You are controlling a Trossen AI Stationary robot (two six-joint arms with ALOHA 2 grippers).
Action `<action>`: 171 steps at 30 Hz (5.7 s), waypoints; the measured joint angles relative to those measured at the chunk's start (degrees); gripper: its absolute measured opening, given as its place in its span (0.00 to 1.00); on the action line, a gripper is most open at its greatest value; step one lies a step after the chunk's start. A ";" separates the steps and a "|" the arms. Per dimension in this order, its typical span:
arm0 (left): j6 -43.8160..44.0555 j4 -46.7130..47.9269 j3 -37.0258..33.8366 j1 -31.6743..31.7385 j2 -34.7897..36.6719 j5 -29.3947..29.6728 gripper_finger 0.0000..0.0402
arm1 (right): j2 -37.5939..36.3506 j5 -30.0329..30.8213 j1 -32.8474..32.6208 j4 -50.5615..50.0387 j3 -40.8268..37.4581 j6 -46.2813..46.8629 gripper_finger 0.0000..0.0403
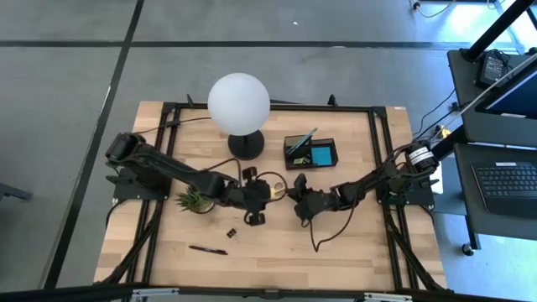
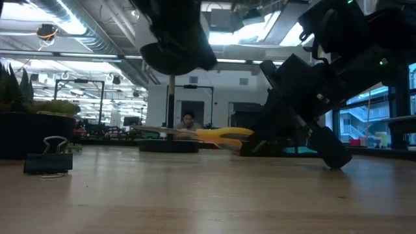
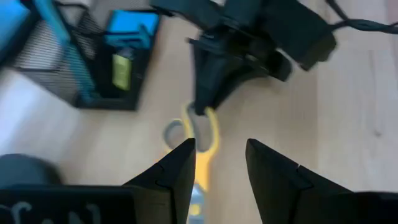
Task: Pick and place office supplies into organizer
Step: Put the yellow scissors into the desk organizer, then put the black binder clip into the desk organizer
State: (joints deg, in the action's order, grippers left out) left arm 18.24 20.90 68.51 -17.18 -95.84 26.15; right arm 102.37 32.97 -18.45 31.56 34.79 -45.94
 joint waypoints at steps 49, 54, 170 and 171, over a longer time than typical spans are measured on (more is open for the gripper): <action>17.61 7.63 -4.28 -11.70 -0.65 13.26 0.28 | -36.13 41.93 0.22 -57.37 7.75 -34.54 0.12; 17.03 7.61 -4.28 -11.24 -0.65 13.61 0.28 | -39.76 41.42 0.24 -69.18 7.75 -30.84 0.12; 13.38 7.08 -4.26 -8.18 -0.69 -1.81 0.28 | -32.74 -29.56 8.91 -27.98 4.42 27.88 0.32; 13.29 7.08 -4.26 -8.18 -0.69 -3.28 0.28 | -32.28 -29.59 8.93 -25.17 3.38 27.98 0.32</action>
State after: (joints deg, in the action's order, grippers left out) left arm 31.53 27.98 64.25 -25.36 -96.53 22.88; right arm 70.09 3.38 -9.53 6.38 38.17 -17.96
